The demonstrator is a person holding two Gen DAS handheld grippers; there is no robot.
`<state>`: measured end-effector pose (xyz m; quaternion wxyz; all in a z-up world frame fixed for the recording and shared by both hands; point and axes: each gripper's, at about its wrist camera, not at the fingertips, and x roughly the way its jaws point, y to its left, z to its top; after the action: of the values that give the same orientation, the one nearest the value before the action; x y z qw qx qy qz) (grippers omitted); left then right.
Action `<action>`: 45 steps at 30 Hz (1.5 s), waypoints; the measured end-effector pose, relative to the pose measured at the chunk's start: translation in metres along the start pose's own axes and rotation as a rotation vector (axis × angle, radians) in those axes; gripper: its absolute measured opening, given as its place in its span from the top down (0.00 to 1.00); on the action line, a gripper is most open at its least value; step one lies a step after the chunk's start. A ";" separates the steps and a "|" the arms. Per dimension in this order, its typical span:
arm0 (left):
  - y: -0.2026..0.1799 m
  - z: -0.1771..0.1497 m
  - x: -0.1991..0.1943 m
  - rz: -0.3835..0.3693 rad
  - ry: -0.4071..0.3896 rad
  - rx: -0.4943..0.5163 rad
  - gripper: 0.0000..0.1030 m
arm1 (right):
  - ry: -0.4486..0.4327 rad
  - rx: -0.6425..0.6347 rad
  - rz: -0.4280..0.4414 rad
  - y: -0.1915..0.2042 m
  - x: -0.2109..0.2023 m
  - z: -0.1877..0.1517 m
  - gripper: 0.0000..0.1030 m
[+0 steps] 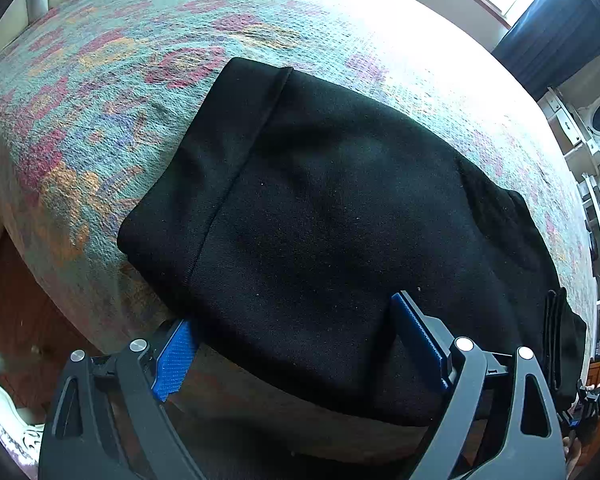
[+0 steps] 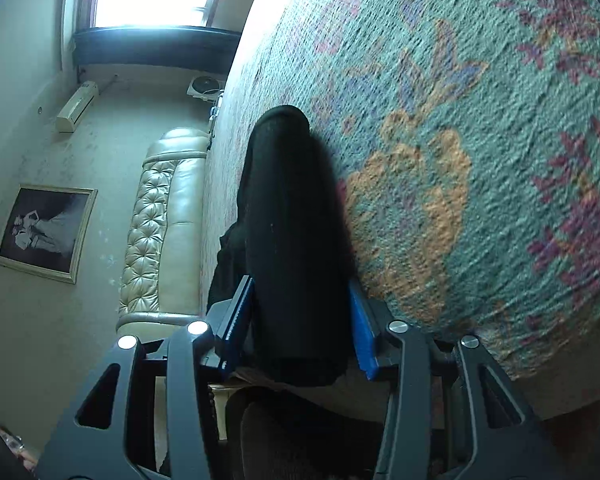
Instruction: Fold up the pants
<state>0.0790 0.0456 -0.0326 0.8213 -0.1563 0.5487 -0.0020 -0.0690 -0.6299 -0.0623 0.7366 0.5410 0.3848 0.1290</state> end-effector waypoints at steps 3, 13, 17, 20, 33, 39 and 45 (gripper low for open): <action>0.000 -0.001 0.000 0.001 -0.001 0.001 0.14 | -0.003 -0.018 -0.062 -0.003 0.001 -0.005 0.74; 0.000 -0.002 0.000 -0.006 0.005 0.014 0.13 | -0.076 0.026 -0.095 0.010 -0.005 -0.017 0.54; -0.001 0.001 -0.003 -0.028 0.022 0.019 0.13 | -0.280 -0.053 -0.343 0.052 -0.026 -0.026 0.41; 0.010 0.008 -0.016 -0.139 0.052 -0.040 0.13 | -0.380 -0.130 -0.421 0.088 -0.032 -0.040 0.35; 0.119 0.064 -0.023 -0.536 0.041 -0.308 0.14 | -0.064 -0.518 -0.411 0.182 0.093 -0.117 0.25; 0.146 0.066 -0.004 -0.588 0.072 -0.361 0.14 | 0.039 -0.614 -0.448 0.189 0.117 -0.145 0.25; 0.144 0.070 0.005 -0.593 0.083 -0.246 0.14 | 0.086 -0.560 -0.418 0.183 0.122 -0.150 0.25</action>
<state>0.1202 0.1999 -0.0503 0.7369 -0.4072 0.5082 -0.1814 -0.0515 -0.3819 0.0314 0.8500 0.2214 0.4678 0.0987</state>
